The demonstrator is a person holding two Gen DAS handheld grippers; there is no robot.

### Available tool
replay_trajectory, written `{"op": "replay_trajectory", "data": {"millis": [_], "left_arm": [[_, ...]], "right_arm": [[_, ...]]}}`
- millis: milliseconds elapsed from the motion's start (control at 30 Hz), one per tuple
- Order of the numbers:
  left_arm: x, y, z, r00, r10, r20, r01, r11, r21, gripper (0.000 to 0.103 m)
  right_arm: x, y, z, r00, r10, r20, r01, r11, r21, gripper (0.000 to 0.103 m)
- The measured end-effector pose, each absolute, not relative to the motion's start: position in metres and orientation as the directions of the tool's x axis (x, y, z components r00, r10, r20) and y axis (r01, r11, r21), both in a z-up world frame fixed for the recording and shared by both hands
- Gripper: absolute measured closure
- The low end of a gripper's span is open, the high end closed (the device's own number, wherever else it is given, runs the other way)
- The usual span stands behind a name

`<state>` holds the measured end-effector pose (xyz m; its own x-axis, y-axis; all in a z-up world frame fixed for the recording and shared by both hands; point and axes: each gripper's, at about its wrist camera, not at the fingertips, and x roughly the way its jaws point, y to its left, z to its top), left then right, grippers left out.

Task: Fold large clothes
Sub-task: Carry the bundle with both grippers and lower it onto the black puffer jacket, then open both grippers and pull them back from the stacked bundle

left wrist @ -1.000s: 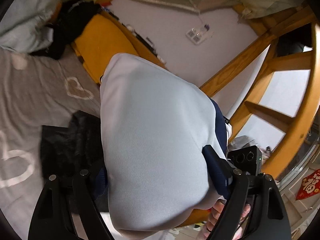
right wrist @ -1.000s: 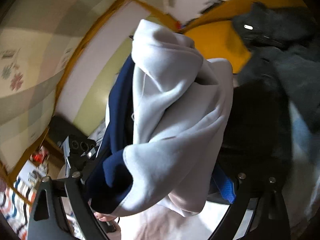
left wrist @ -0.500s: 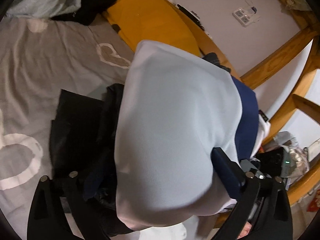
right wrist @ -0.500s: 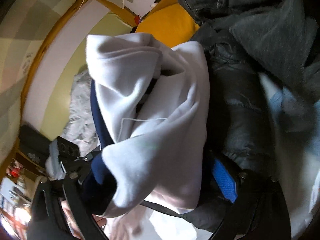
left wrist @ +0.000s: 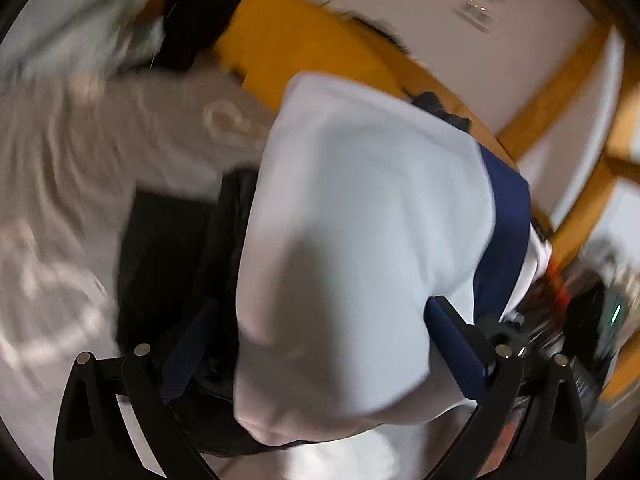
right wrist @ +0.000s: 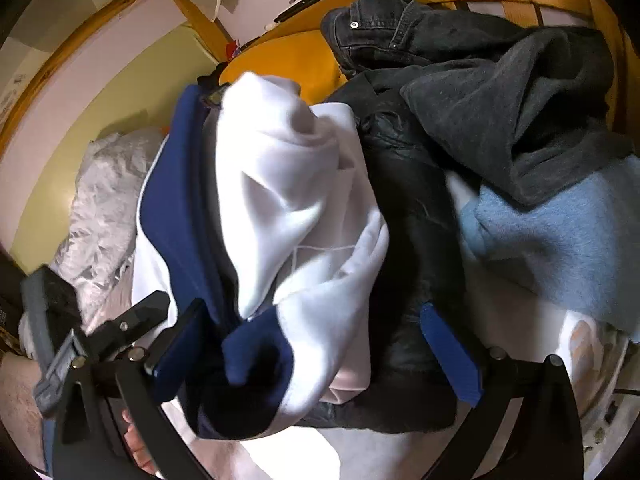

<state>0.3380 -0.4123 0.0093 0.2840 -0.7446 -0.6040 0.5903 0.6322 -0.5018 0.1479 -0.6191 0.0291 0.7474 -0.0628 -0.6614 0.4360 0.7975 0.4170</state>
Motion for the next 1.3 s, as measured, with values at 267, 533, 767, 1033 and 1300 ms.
{"op": "replay_trajectory", "data": {"millis": [267,533,767,1033,1300], "left_arm": [[0.327,-0.358,0.046,0.421,-0.770,-0.479,0.587,0.634,-0.503,0.005],[0.320,-0.323,0.057,0.483,-0.719,-0.499,0.583,0.690,-0.429,0.005],[0.279,-0.310,0.074,0.597,-0.655,-0.464,0.637,0.738,-0.222,0.005],[0.234,-0.267,0.108,0.713,-0.640,-0.286,0.621,0.766,-0.165,0.000],[0.208,-0.225,0.107,0.781,-0.548,-0.300,0.544,0.832,-0.105,0.000]], "right_arm": [[0.145,-0.613,0.046,0.712,-0.136,-0.689,0.464,0.828,0.315,0.000],[0.134,-0.602,0.056,0.716,-0.166,-0.678,0.482,0.820,0.309,0.000],[0.124,-0.587,0.073,0.734,-0.220,-0.642,0.487,0.830,0.273,0.000],[0.093,-0.547,0.109,0.823,-0.279,-0.495,0.452,0.849,0.274,0.000],[0.081,-0.483,0.108,0.880,-0.305,-0.364,0.395,0.896,0.204,0.000]]}}
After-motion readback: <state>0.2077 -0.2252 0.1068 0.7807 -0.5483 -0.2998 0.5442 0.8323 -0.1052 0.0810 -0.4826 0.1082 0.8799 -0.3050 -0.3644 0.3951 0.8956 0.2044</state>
